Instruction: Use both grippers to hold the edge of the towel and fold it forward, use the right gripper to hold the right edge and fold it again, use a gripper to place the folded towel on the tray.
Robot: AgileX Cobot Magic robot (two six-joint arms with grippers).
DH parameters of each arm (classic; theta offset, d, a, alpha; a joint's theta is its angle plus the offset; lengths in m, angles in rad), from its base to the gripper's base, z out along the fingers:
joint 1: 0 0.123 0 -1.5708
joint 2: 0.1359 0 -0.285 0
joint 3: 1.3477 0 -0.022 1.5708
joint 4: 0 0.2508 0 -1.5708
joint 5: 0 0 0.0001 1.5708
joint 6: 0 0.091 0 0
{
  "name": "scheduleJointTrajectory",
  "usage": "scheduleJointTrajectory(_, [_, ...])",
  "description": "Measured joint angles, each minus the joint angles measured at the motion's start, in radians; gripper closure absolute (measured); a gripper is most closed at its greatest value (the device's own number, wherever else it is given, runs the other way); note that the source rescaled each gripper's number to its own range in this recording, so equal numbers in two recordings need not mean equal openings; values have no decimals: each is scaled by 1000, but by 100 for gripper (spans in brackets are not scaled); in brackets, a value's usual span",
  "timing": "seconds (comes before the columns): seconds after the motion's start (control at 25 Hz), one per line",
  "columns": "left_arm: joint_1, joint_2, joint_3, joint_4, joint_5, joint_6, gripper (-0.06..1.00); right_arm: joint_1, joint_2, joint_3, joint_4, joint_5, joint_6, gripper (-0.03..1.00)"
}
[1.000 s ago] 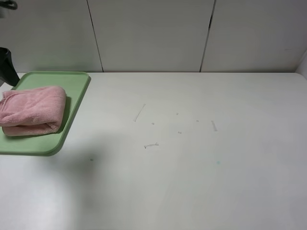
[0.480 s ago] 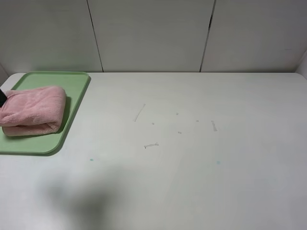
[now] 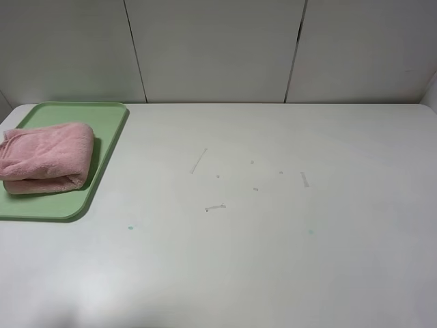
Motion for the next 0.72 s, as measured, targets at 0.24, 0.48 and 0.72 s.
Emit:
scheduleJointTrajectory(0.24, [-1,-119,106,-18,-4,0,-5,0,0,0,0,0,0,-3])
scheduleJointTrajectory(0.48, [-1,-234,196,-21,-16,0,-5,0,0,0,0,0,0,-3])
scheduleJointTrajectory(0.72, [-34,-350,208,-39,-34,17,-5,0,0,0,0,0,0,-3])
